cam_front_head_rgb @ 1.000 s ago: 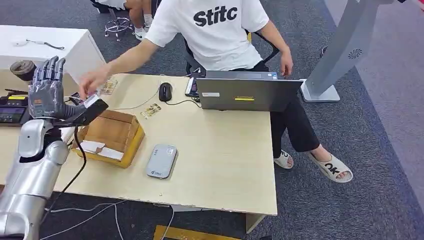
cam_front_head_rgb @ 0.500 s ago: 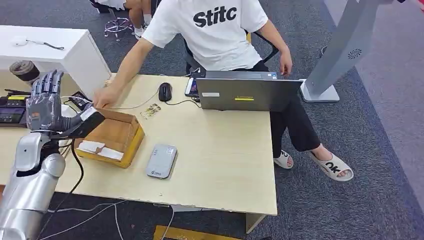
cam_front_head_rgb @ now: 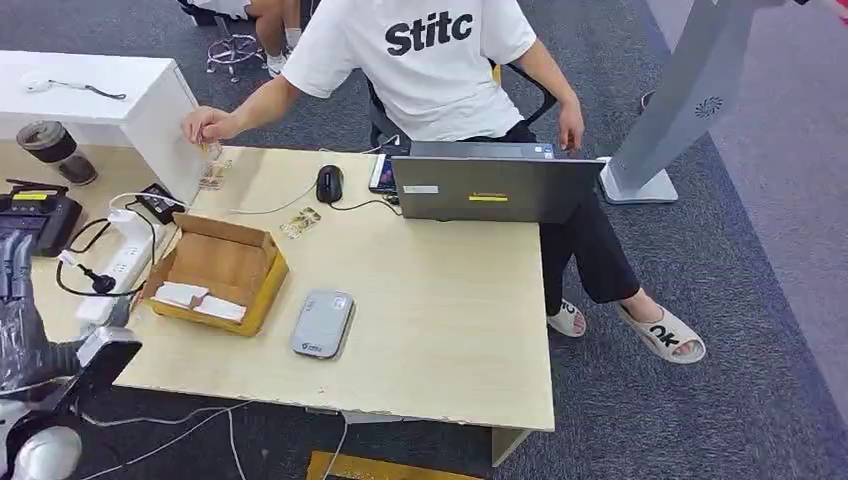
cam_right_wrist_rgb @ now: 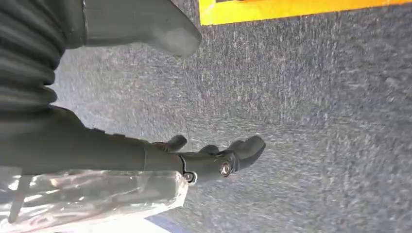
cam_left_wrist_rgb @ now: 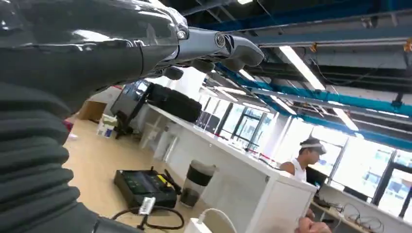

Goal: Pass the card to the sensor for recognition and then transmit it.

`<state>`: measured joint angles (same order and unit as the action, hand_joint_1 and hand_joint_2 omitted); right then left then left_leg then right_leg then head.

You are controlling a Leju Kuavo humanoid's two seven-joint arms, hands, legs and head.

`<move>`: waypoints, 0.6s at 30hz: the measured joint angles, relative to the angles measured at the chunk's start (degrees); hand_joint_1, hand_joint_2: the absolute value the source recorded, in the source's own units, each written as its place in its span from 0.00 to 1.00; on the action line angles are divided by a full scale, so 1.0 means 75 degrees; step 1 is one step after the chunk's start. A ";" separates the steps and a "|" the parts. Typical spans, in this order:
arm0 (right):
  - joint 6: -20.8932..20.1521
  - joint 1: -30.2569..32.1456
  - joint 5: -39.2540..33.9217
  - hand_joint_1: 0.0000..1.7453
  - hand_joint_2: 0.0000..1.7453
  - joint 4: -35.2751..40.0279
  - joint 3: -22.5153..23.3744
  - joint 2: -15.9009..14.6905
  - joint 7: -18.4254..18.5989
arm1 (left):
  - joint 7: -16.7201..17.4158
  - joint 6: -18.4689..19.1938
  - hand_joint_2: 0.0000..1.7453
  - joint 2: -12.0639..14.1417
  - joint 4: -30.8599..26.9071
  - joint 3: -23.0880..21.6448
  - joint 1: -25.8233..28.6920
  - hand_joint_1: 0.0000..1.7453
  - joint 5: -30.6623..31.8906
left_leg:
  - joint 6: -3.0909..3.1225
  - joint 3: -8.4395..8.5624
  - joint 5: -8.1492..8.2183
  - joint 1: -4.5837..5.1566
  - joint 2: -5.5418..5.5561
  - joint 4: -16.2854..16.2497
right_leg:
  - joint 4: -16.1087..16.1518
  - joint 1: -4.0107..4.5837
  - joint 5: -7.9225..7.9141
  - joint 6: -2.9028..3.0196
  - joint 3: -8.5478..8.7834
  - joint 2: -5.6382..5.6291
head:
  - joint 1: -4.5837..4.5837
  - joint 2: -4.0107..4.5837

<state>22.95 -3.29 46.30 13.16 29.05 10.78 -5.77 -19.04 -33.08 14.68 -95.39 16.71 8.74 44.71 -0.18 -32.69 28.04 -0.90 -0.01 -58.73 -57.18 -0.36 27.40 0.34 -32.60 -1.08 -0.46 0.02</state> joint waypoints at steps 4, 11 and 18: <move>0.0137 0.0083 -0.0152 0.00 1.00 -0.0009 0.0288 0.0000 -0.0061 | -0.1086 0.1428 1.00 -0.1332 -0.0235 0.1494 0.0518 0.00 -0.1529 | 0.0009 -0.0005 0.0006 0.0003 0.0018 0.0000 | 0.0003 0.0000 0.0008 -0.0010 0.0004 0.0023 | -0.0006 0.0000; 0.0262 0.0161 -0.0121 0.00 1.00 -0.0012 0.0764 0.0009 -0.0053 | -0.1877 0.3070 1.00 -0.3357 0.0783 0.5121 -0.0042 0.00 -0.0902 | 0.0008 0.0002 0.0008 0.0002 0.0019 0.0000 | 0.0003 0.0000 0.0007 -0.0009 0.0009 0.0023 | -0.0003 0.0000; 0.0309 0.0164 0.0174 0.00 1.00 -0.0017 0.0965 0.0035 0.0134 | -0.1057 0.1708 1.00 -0.3881 0.3850 0.7361 -0.0833 0.00 0.0405 | 0.0007 0.0008 0.0007 0.0003 0.0039 0.0000 | 0.0002 -0.0001 0.0008 -0.0009 0.0017 0.0043 | -0.0003 0.0000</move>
<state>25.27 -2.07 47.61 13.03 36.28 11.04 -4.76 -26.97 -20.27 -14.43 -66.52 71.91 2.49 47.74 -0.12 -32.63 28.09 -0.88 0.29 -58.73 -57.17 -0.37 27.46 0.27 -32.47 -0.76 -0.48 0.02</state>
